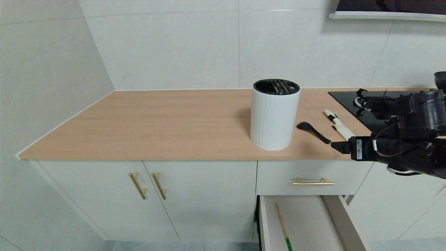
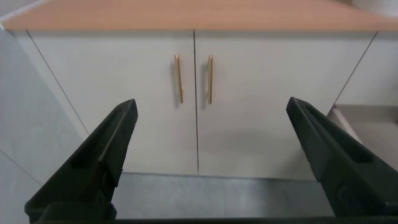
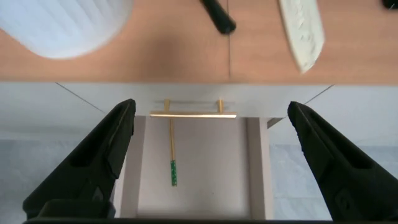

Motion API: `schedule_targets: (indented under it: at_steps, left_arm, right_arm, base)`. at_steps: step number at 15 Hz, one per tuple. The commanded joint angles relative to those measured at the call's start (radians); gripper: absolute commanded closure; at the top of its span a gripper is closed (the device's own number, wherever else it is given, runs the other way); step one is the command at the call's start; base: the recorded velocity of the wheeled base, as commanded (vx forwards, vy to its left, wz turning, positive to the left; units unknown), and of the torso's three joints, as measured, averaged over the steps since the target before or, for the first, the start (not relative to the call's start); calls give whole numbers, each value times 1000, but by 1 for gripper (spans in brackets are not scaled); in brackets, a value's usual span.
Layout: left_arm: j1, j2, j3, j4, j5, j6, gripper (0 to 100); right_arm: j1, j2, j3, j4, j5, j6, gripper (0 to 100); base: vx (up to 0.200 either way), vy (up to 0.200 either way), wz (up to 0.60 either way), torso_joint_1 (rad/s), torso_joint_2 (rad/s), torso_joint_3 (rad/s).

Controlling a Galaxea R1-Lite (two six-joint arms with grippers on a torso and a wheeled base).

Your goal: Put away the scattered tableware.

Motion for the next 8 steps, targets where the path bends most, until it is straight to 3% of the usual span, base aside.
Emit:
schedule_targets:
  at_steps: [1,6,8]
  left_arm:
    - [0,0,0,1,1,-1,0]
    - [0,0,0,-1,1,-1,0]
    - [0,0,0,1,1,-1,0]
  right_arm:
    - [-26,22,-2,-19,10,-20,0]
    - [-91,140,-63,-127,71,-106,0]
    - [-141,243,-219,-121,168,-111,0]
  base:
    - [0,0,0,56,-124,-80]
    - [0,0,0,6,-12,-10]
    - [0,0,0,0,0,0]
